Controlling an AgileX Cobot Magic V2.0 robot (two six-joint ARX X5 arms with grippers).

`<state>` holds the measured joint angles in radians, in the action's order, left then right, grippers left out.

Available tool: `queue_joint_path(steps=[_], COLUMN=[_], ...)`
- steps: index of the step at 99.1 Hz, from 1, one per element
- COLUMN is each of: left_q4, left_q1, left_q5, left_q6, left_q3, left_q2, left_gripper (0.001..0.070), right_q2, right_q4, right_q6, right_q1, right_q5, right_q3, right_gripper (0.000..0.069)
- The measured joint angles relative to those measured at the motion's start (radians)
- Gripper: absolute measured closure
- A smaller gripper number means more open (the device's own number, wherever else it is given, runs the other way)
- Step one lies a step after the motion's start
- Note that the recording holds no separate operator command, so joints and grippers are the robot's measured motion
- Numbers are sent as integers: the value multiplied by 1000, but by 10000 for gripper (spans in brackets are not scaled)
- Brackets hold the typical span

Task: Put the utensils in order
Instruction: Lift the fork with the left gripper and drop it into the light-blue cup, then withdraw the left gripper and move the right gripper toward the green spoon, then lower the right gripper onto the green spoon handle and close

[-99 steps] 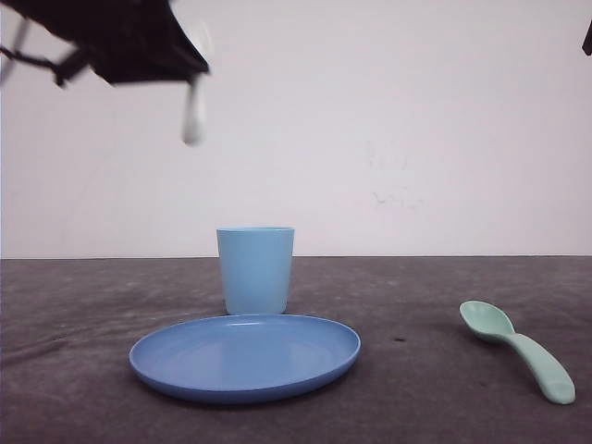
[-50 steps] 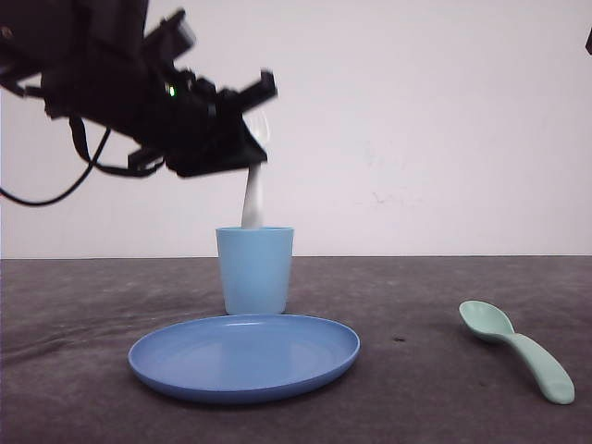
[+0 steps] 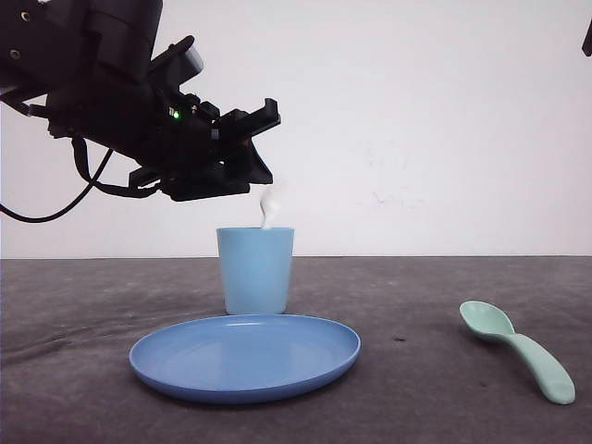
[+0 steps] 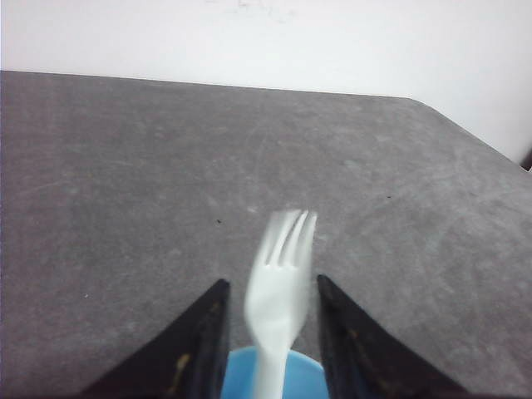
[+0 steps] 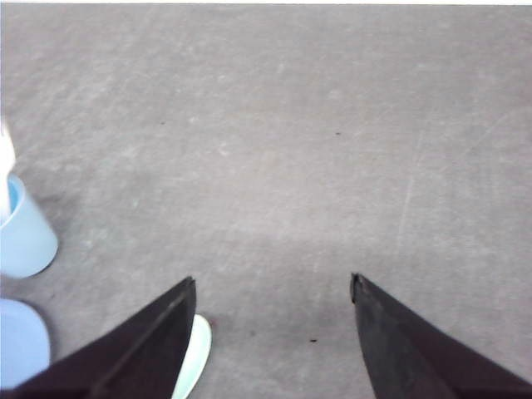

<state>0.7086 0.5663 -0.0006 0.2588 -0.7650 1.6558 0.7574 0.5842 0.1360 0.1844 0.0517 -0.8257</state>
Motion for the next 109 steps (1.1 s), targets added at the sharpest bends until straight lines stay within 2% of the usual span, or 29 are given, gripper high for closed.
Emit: queue_joint_path(steps=[12,27,51,81,109], left_q4=[-26,-97,-369,-722,-884], left_q1=[2,20,51,100,106], left_q5=[22,30,31,32,32], left_q6=[21,31,31,31,31], left_q3=[0,0,0,0,0], left_q2=[-25,-166,-481,-857,-1031], left_gripper=[511,510,510,510,511], right_q2=[0,19,132,349,539], right_q4=[13,90,249,199,156], right_q6=[12,48,132,257,370], right_q1=[24,86,198,369,476], right_q5=[0,0,-22,-87,-183], right_q3=[0,0,0,0,0], right_gripper=[316,316,316,316,367])
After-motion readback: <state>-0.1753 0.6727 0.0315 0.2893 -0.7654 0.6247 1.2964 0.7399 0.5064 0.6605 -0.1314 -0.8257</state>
